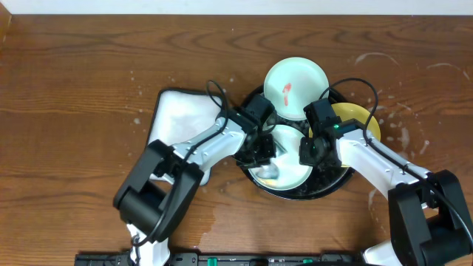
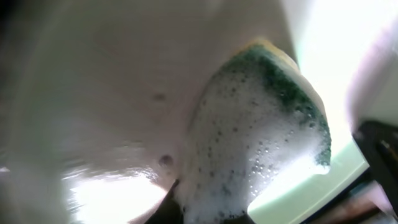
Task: Clean dirty plates on tray and stack at the side
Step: 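Scrub the near pale green plate with the sponge in left gripper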
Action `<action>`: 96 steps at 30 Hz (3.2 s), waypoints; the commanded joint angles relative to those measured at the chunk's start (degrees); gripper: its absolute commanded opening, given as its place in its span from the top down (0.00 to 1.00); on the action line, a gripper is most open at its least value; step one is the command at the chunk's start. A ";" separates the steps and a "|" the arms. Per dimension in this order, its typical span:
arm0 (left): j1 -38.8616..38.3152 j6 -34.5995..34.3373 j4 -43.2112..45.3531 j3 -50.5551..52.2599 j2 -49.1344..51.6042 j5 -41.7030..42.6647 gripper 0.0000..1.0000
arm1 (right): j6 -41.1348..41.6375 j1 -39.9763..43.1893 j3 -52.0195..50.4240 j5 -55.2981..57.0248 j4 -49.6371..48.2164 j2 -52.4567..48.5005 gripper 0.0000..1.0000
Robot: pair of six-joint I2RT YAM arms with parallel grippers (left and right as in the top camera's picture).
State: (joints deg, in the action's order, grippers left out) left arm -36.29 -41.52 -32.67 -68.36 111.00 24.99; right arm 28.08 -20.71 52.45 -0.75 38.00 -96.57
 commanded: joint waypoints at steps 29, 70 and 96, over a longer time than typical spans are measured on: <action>-4.39 -2.08 19.96 3.34 4.90 9.88 0.92 | 1.03 -0.35 -0.57 1.79 -0.09 -0.94 0.99; 1.33 5.90 -13.35 -5.33 1.99 -15.19 0.92 | 1.07 -0.35 -0.57 1.79 0.09 -0.92 0.99; -0.15 8.00 18.49 -3.58 6.45 -9.70 0.93 | 1.07 -0.35 -0.57 1.77 -0.11 -0.92 0.99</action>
State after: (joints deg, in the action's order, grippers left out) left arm -40.73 -36.36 -15.03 -72.34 115.92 22.35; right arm 29.12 -20.71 52.45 -1.48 37.43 -96.57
